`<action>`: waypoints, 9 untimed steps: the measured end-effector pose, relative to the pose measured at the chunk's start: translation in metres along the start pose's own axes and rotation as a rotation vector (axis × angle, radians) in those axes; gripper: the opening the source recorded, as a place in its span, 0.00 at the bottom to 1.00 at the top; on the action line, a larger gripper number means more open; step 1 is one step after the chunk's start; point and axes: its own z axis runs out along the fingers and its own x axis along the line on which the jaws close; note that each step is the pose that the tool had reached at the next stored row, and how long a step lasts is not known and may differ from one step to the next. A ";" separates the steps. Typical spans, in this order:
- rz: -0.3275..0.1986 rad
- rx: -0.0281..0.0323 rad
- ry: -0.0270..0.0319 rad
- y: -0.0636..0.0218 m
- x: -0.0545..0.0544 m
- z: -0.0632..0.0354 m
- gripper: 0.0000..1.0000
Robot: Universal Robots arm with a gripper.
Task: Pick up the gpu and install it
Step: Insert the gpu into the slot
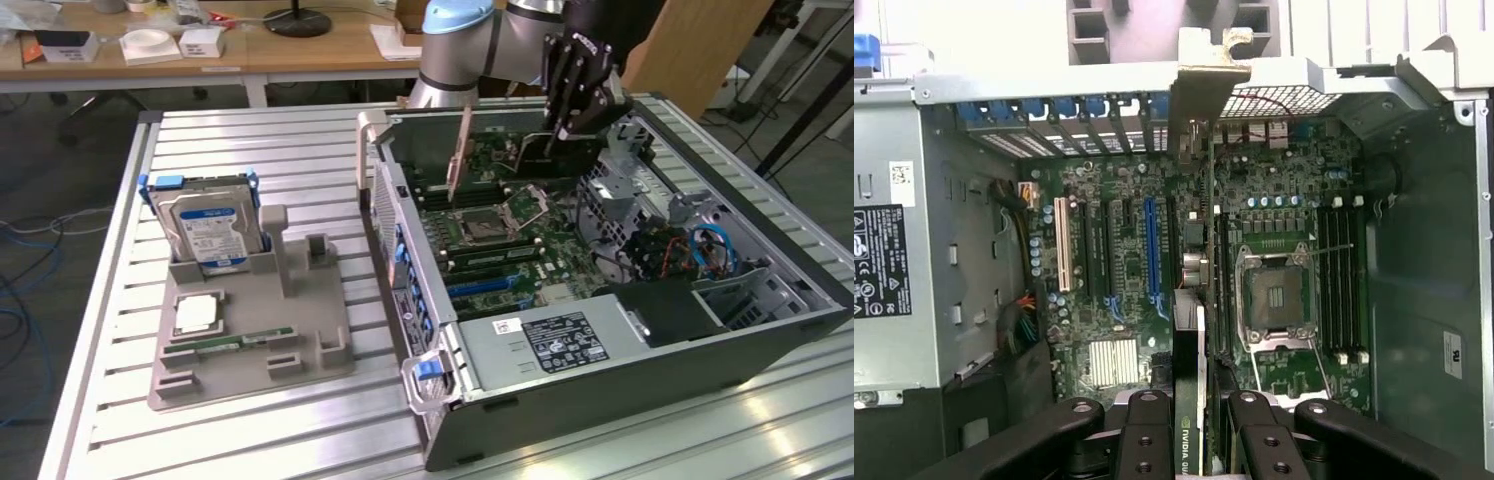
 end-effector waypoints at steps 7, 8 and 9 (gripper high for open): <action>-0.004 0.0006 0.0002 0.0000 0.000 0.0020 0.26; -0.004 0.0006 0.0002 0.0000 0.000 0.0020 0.26; -0.004 0.0005 0.0002 0.0000 0.000 0.0020 0.26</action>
